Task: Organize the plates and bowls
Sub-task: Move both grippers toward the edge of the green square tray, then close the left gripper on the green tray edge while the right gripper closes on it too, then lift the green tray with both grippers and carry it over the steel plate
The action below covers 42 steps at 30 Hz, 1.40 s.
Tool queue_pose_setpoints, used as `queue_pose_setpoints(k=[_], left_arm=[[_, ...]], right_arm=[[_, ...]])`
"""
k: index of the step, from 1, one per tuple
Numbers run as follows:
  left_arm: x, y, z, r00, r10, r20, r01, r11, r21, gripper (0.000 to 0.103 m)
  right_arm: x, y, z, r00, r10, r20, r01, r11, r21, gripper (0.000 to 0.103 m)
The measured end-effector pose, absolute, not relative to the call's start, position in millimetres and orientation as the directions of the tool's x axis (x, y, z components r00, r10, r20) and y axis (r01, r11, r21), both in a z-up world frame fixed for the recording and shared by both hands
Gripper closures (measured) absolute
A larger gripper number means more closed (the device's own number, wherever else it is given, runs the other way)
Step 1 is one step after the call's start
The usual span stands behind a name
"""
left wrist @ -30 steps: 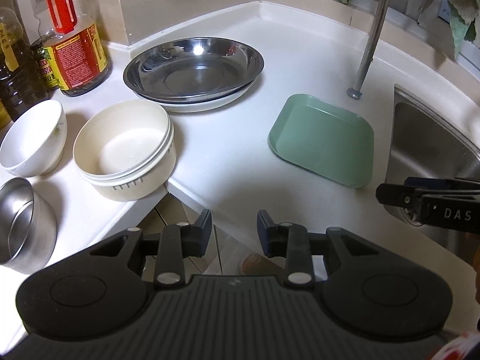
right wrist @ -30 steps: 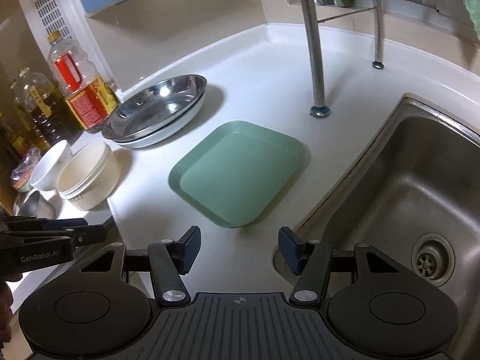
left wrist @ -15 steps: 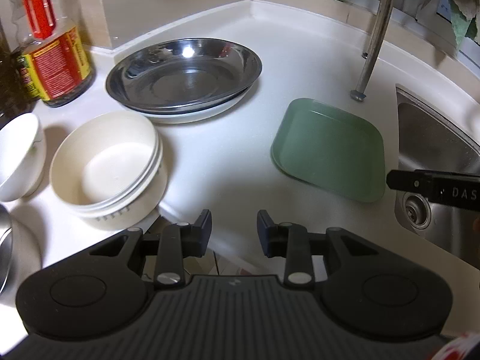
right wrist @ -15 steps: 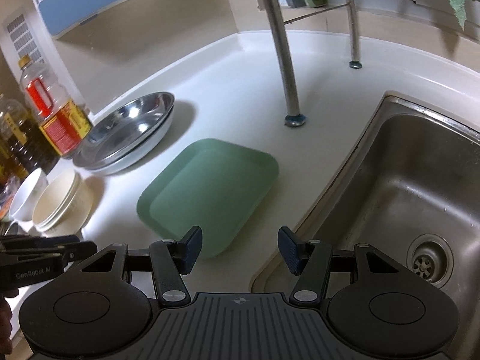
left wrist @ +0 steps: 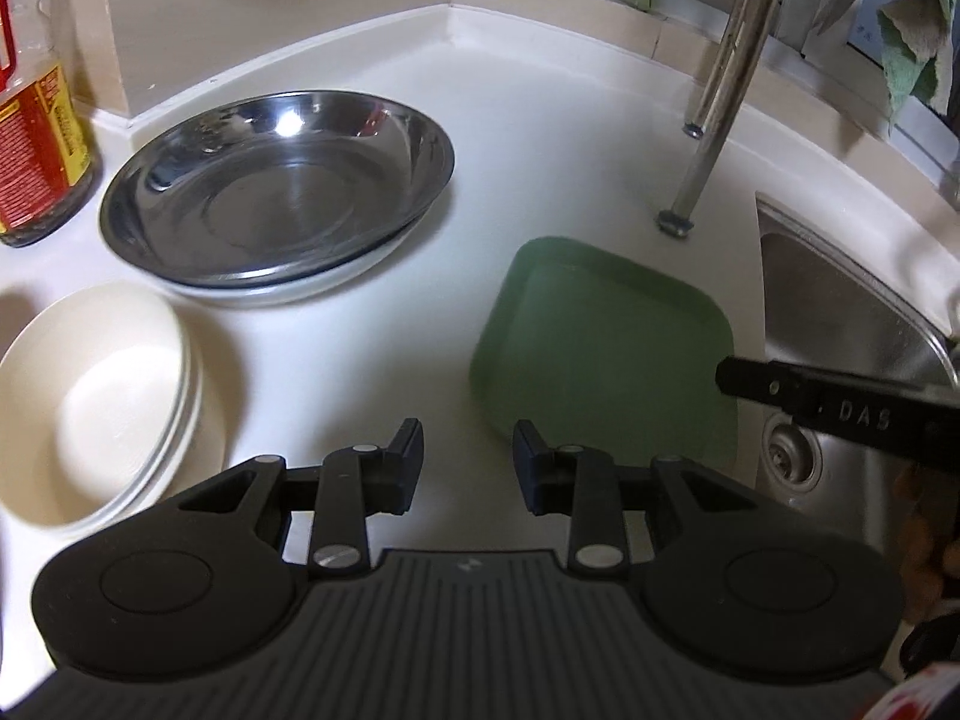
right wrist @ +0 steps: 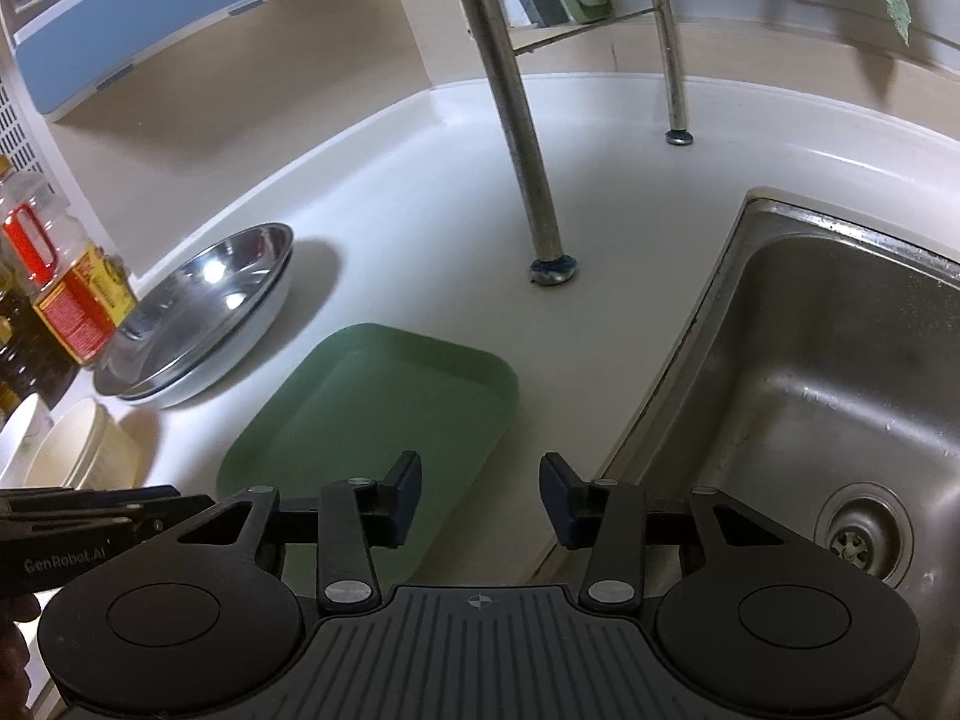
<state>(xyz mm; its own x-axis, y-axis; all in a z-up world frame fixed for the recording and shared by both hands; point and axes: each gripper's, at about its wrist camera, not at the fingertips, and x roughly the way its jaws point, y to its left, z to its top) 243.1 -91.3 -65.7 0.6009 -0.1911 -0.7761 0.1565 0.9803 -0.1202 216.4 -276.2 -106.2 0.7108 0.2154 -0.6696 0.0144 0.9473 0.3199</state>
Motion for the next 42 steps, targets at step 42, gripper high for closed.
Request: queue_pose_setpoints(k=[42], left_arm=[[267.2,-80.7,-41.3,0.688,-0.219,-0.692,0.153,0.976,-0.156,0.095]], right_arm=[[251.8,-270.4,-71.3,0.774,0.236,-0.588,-0.022,0.938,0.347,0.094]])
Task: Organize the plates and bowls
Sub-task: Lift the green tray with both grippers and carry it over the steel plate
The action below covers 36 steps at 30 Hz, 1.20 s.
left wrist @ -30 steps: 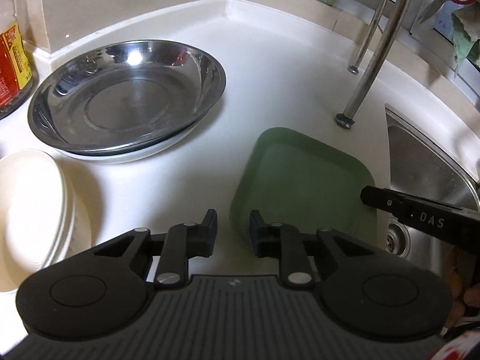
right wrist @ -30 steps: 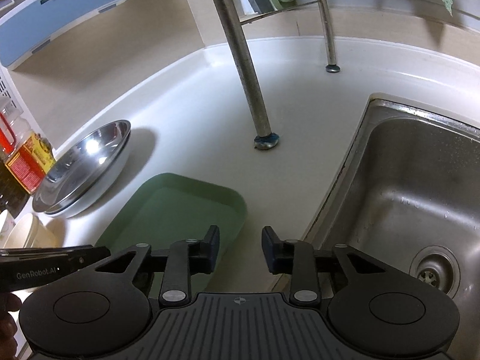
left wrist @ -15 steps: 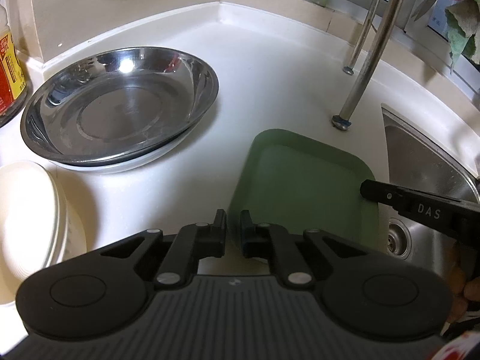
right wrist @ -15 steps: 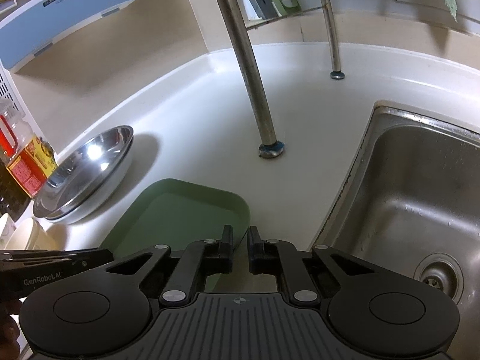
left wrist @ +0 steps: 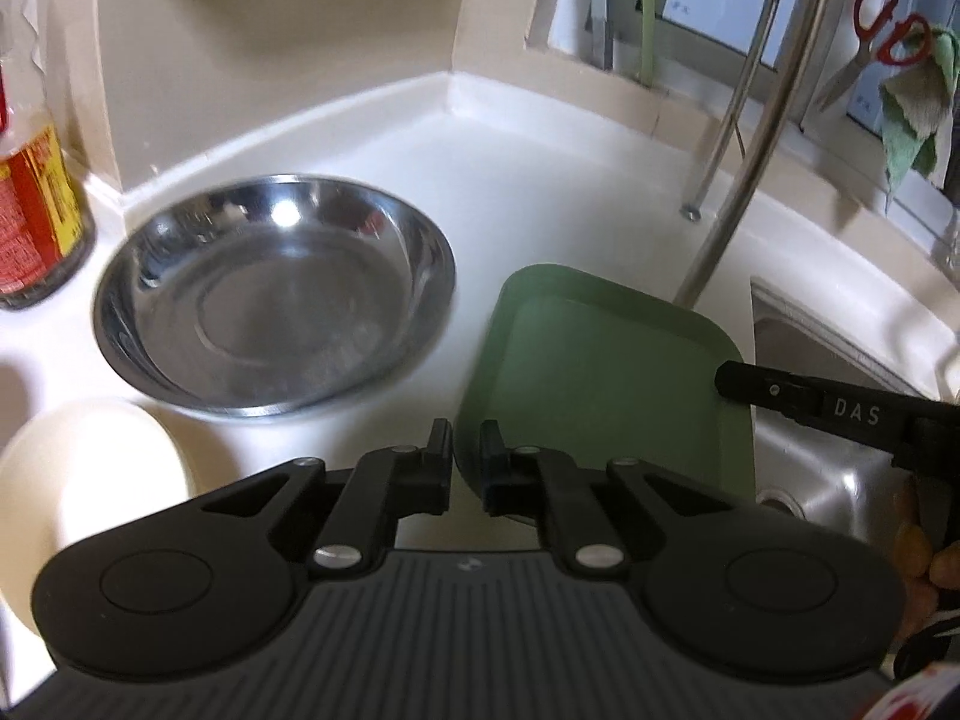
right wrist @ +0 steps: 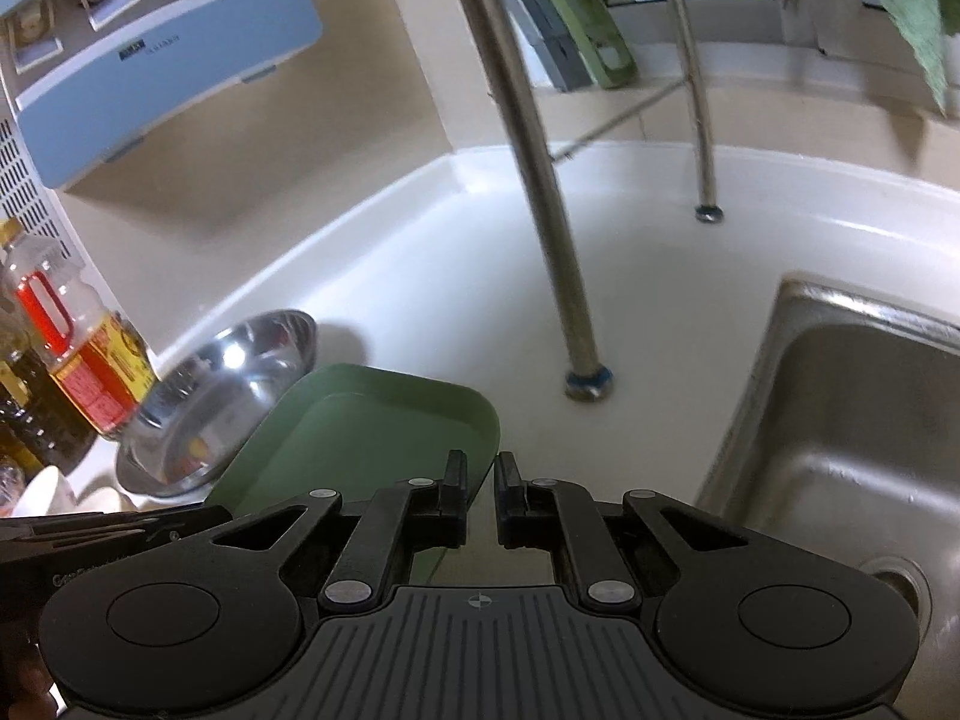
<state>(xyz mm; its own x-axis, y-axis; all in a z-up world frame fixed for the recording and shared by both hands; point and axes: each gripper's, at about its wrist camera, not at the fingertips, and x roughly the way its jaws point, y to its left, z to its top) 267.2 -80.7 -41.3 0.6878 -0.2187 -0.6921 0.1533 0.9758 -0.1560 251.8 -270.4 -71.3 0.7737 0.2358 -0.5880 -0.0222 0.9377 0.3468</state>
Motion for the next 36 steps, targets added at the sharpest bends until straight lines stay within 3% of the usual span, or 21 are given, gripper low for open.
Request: queue_pose_setpoints(k=[15,24,36], left_arm=[[285.9,-8.8,-11.9,0.761,-0.078,-0.644,-0.015,0.990,-0.138,0.095],[310.2,29.7,-15.7,0.740,-0.003,-0.673,-0.094,0.990,-0.109,0.095],[343.6,48.2,-36.9,0.682,0.003,-0.731,-0.114,0.988,-0.102,0.095]], right_arm=[[320.2,-197.9,-44.8,0.762,0.376,-0.527,-0.208,0.913,0.350,0.094],[361.2,-152.4,-57.0,0.723,0.414,-0.552,-0.263,0.905,0.335,0.094],[394.4,-130.3,-78.6,0.684,0.400,-0.611,-0.246,0.914,0.322,0.094]])
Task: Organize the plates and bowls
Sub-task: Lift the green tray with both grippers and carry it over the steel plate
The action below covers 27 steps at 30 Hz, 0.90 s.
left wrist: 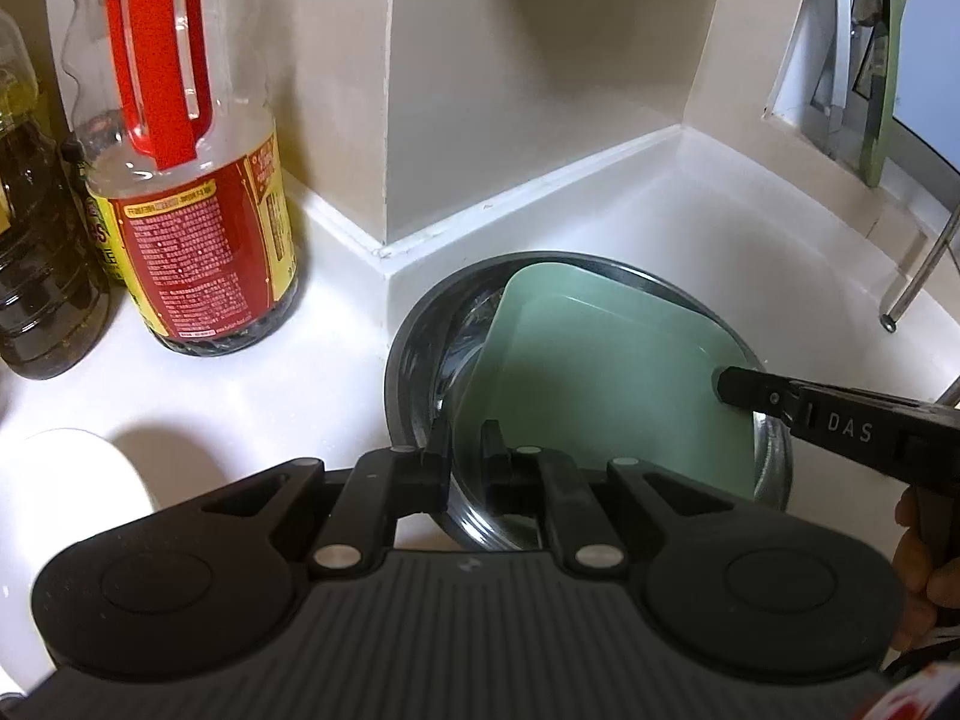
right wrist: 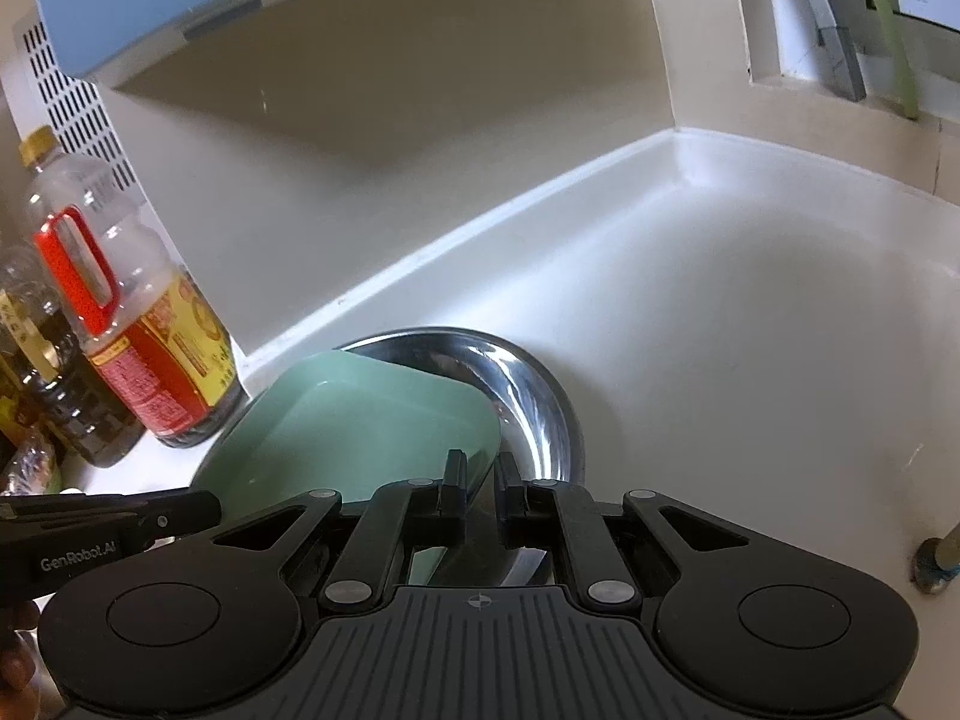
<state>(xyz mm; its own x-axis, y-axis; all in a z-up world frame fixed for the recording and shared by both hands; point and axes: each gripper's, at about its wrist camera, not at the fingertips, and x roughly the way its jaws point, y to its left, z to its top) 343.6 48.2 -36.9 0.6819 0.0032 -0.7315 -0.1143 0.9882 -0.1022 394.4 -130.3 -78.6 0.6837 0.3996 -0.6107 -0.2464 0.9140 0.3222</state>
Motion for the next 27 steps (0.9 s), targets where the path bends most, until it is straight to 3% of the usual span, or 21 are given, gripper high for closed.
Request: queue_pose_setpoints(k=[18,27], left_arm=[[363.4,52.9,-47.9,0.642,-0.007,-0.767,-0.099,0.991,-0.092,0.095],[363.7,50.7,-48.0,0.639,-0.013,-0.769,-0.085,0.993,-0.087,0.089]], right_arm=[[412.7,-124.8,-91.2,0.657,0.379,-0.652,-0.201,0.921,0.333,0.094],[412.9,-124.8,-90.0,0.660,0.373,-0.653,-0.200,0.924,0.326,0.092]])
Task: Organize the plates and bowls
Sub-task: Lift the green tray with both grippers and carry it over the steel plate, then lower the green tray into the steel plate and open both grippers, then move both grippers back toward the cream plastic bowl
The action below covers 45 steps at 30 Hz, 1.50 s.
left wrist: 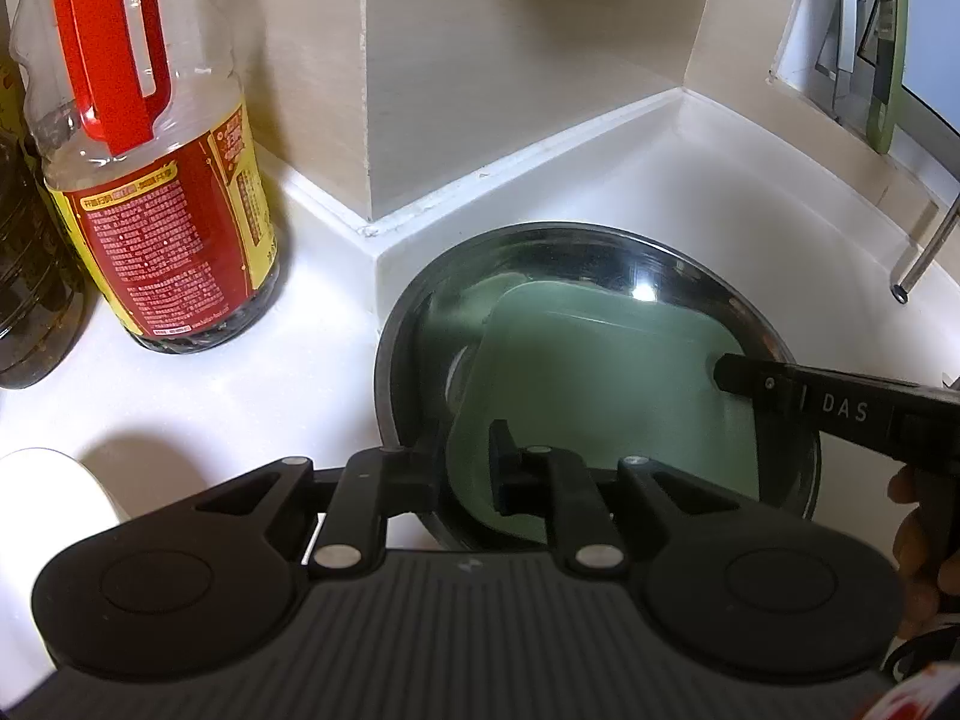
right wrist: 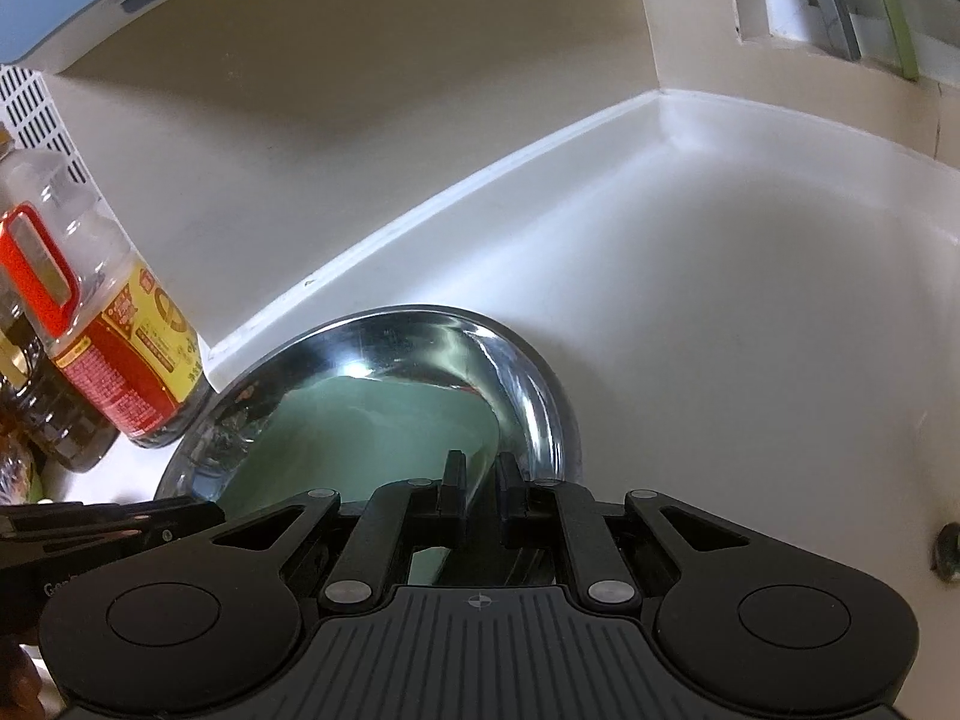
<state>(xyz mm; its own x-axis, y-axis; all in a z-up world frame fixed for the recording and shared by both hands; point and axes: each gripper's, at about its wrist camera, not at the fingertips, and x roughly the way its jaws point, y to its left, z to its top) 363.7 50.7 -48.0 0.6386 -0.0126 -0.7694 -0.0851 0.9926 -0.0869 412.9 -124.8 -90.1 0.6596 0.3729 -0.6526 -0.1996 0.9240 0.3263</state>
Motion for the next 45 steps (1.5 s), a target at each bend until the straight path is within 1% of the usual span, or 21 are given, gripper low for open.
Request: queue_pose_setpoints(k=[2,6,7,14,17,22,26,27,28,34,45], left_arm=[[363.3,50.4,-47.9,0.639,-0.014,-0.769,-0.084,0.992,-0.088,0.088],[361.1,48.0,-45.6,0.649,-0.002,-0.760,-0.081,0.994,-0.073,0.086],[360.3,47.5,-44.5,0.652,-0.001,-0.758,-0.081,0.994,-0.071,0.086],[347.1,42.5,-29.0,0.683,0.006,-0.731,-0.078,0.995,-0.065,0.085],[336.3,39.7,-20.2,0.699,0.010,-0.715,-0.076,0.995,-0.060,0.083],[309.0,34.3,-5.0,0.726,0.026,-0.687,-0.081,0.996,-0.048,0.078],[279.1,29.2,6.3,0.744,0.025,-0.668,-0.088,0.994,-0.060,0.076],[271.4,27.3,8.3,0.746,0.025,-0.665,-0.090,0.994,-0.063,0.073],[262.4,24.7,10.1,0.748,0.026,-0.663,-0.093,0.994,-0.066,0.072],[211.6,9.1,15.1,0.746,0.036,-0.665,-0.118,0.990,-0.078,0.072],[130.0,-9.8,8.3,0.705,0.081,-0.705,-0.212,0.972,-0.101,0.071]], right_arm=[[411.4,-124.4,-89.5,0.664,0.373,-0.648,-0.204,0.924,0.322,0.087],[406.8,-125.5,-86.1,0.680,0.383,-0.625,-0.220,0.920,0.325,0.067],[405.7,-125.4,-85.0,0.683,0.385,-0.620,-0.224,0.919,0.324,0.064],[393.1,-130.8,-73.0,0.698,0.405,-0.590,-0.250,0.911,0.329,0.061],[385.3,-136.9,-66.4,0.705,0.411,-0.577,-0.249,0.906,0.341,0.057],[362.9,-153.7,-57.4,0.716,0.416,-0.560,-0.245,0.902,0.356,0.051],[337.5,-171.2,-52.5,0.716,0.424,-0.554,-0.244,0.897,0.370,0.050],[330.8,-175.3,-51.6,0.714,0.428,-0.554,-0.246,0.894,0.374,0.050],[323.1,-179.7,-50.4,0.710,0.433,-0.555,-0.248,0.892,0.378,0.050],[280.1,-197.2,-47.4,0.683,0.460,-0.567,-0.273,0.881,0.386,0.050],[218.5,-213.7,-55.7,0.613,0.502,-0.610,-0.315,0.863,0.394,0.048]])
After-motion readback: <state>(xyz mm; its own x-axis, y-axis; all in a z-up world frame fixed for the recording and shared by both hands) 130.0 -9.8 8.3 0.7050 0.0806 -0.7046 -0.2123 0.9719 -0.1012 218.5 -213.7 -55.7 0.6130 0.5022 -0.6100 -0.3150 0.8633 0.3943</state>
